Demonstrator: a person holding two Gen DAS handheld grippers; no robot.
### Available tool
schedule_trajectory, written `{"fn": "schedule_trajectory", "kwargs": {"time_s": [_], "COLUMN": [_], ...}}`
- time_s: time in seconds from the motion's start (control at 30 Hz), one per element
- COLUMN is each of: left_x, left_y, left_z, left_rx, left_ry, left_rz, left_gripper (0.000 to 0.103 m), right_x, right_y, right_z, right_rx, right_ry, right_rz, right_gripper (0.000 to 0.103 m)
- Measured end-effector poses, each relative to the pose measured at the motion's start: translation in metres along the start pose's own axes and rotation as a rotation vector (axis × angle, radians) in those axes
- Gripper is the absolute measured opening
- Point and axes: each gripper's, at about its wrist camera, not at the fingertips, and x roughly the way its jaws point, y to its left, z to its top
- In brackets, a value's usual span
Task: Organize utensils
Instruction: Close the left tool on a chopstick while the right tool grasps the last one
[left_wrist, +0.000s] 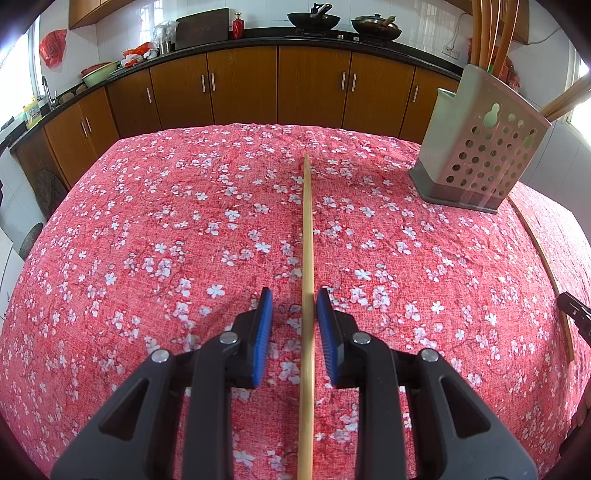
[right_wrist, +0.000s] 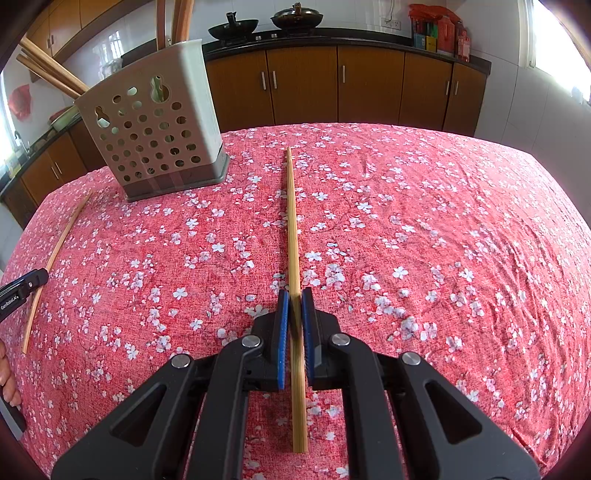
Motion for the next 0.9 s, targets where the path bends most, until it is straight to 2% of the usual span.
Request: {"fn": "schedule_trajectory", "kwargs": {"time_s": [0.9], "left_x": [0.0006], "left_y": [-0.0006], "left_z": [0.0003], "left_rx": [-0.001], "left_ry": [0.000], "left_rz": [0.001], "left_gripper": [0.026], "right_x": [0.0000], "right_y": [-0.0006], "right_z": [0.0002], "right_rx": [0.003], "right_ry": [0.000], "right_rz": [0.000], "right_gripper": [0.008]}}
